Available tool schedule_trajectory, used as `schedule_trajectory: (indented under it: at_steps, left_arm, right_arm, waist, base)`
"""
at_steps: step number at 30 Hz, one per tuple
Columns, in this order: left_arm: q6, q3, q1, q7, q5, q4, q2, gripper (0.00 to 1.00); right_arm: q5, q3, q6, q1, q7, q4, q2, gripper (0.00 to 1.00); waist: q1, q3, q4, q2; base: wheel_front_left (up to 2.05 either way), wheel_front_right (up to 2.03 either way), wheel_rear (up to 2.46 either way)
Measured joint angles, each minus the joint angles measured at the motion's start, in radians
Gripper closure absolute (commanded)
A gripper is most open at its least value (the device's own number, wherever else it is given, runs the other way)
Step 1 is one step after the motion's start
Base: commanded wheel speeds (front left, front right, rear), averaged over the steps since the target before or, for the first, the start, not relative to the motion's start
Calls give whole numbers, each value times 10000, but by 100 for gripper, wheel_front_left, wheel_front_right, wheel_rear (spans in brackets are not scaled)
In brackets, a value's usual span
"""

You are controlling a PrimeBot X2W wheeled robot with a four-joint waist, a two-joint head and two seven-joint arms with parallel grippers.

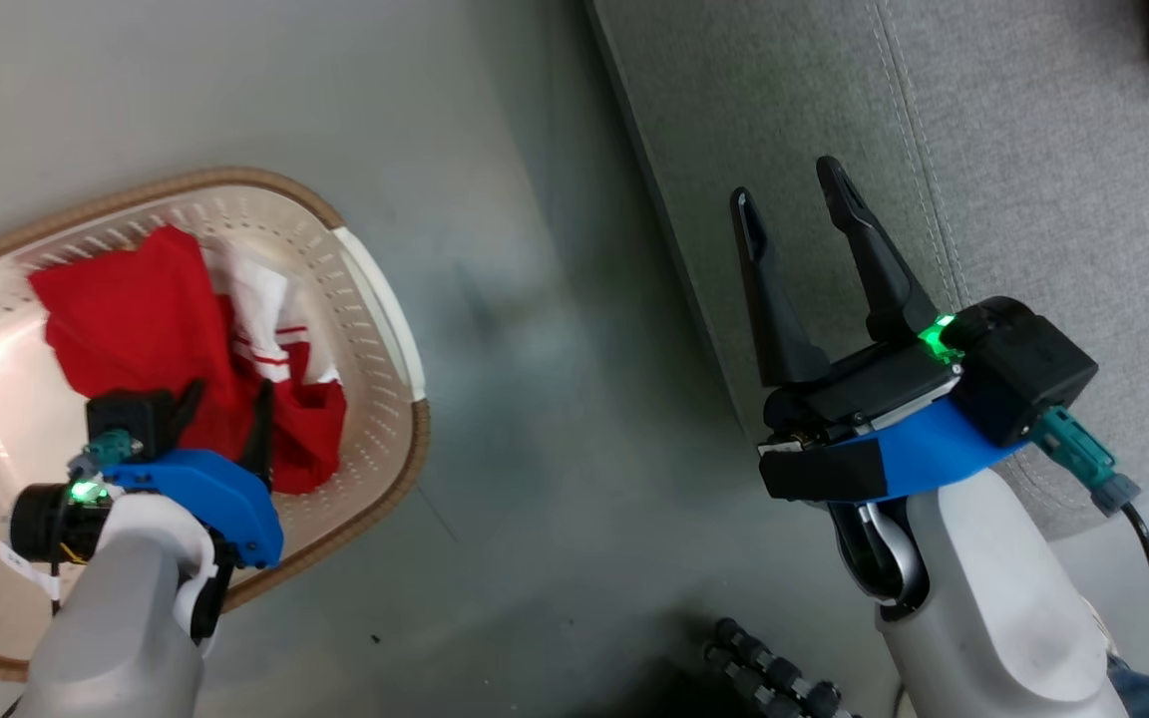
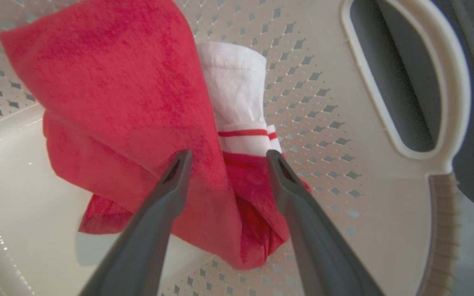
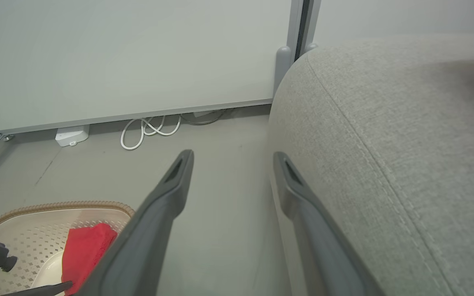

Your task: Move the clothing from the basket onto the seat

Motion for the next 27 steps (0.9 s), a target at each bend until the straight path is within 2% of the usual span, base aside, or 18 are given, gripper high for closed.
schedule_trajectory:
  at_steps: [4, 12, 18, 19, 20, 22, 23, 27]
  left_arm:
    - [293, 213, -328, 8, -125, 395, 61, 0]
    - [1499, 351, -802, 290, -119, 1354, 186, 0]
    - [1639, 347, -1091, 376, -209, 1779, 50, 0]
    - [1636, 341, -1132, 360, -222, 1839, 35, 12]
    - [1634, 334, -1155, 359, -224, 1898, 17, 47]
    - [1584, 301, -1197, 347, -245, 2006, -6, 93]
    - [1557, 282, -1228, 341, -259, 2046, -8, 100]
    - [1526, 245, -1329, 268, -297, 2242, -12, 100]
  right_arm:
    - [184, 188, 0, -209, -109, 155, 10, 0]
    - [309, 194, 0, -417, -165, 209, 12, 0]
    - [336, 163, 0, -416, -169, 54, 15, 0]
    - [336, 153, 0, -416, -171, 40, 15, 0]
    - [336, 142, 0, -416, -171, 36, 15, 0]
    - [337, 138, 0, -416, -169, 35, 15, 0]
    - [337, 144, 0, -416, -169, 36, 15, 0]
    - [337, 155, 0, -424, -171, 44, 15, 0]
  waist:
    - [0, 484, -303, 0]
    - [-2, 896, -480, 0]
    - [-2, 1002, -407, 0]
    - [-2, 1013, -398, 0]
    - [-2, 1022, -390, 0]
    - [-2, 1031, -380, 0]
    - [-2, 1029, -379, 0]
    - [-2, 991, -383, 0]
  base:
    - [0, 0, 0]
    - [0, 0, 0]
    - [0, 0, 0]
    - [0, 0, 0]
    - [0, 0, 0]
    - [0, 0, 0]
    - [0, 0, 0]
    - [0, 0, 0]
